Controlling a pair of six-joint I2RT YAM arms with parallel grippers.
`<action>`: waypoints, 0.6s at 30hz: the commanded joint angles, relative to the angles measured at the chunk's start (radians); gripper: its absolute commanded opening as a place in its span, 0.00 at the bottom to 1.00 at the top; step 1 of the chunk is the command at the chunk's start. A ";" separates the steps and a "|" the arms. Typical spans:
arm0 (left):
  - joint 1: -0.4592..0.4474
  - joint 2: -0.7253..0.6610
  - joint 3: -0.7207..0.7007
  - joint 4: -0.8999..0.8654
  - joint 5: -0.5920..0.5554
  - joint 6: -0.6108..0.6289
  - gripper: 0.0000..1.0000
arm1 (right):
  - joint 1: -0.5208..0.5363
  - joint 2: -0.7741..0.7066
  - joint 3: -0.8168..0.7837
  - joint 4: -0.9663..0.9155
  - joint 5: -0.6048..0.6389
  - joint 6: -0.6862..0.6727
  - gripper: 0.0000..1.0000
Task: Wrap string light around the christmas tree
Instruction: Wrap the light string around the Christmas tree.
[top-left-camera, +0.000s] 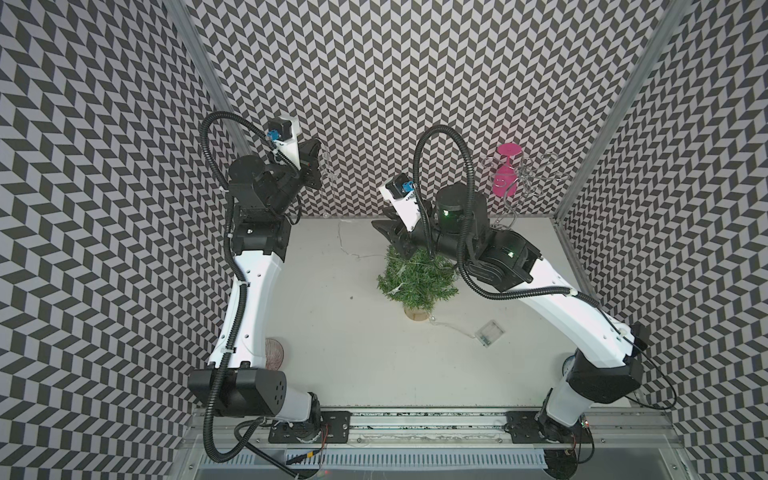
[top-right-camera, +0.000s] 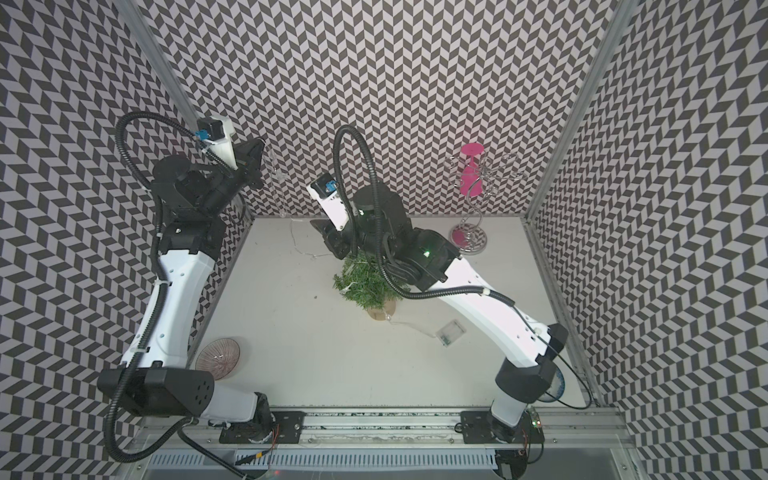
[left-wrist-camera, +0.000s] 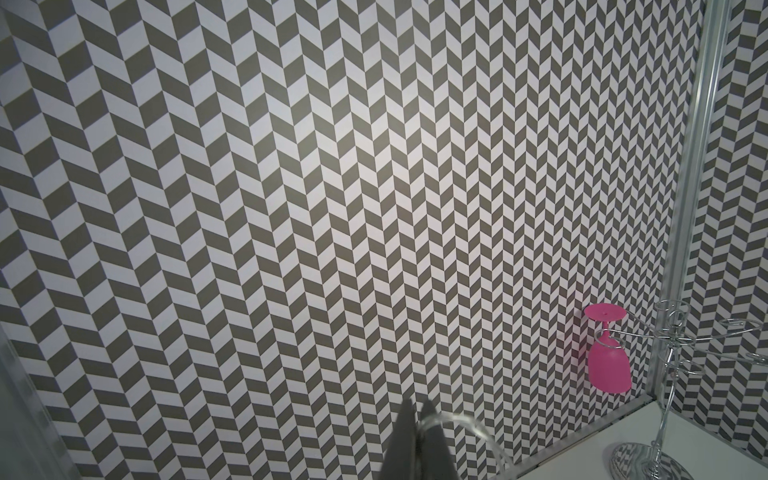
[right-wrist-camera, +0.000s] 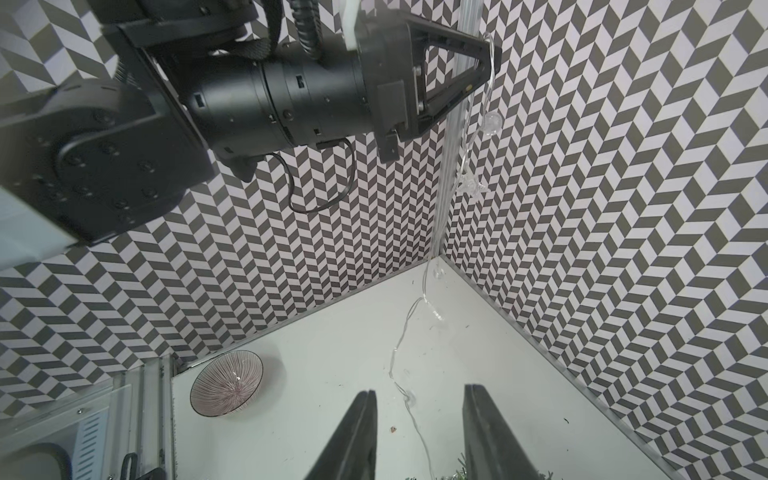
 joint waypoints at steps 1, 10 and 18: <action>0.006 0.023 0.048 0.054 0.050 -0.019 0.01 | 0.006 -0.053 0.024 0.052 0.023 0.000 0.38; -0.019 0.130 0.125 0.136 0.139 -0.072 0.01 | -0.012 -0.130 0.075 0.103 0.107 -0.060 0.43; -0.089 0.285 0.277 0.206 0.241 -0.124 0.01 | -0.342 -0.201 -0.075 0.205 -0.212 -0.040 0.44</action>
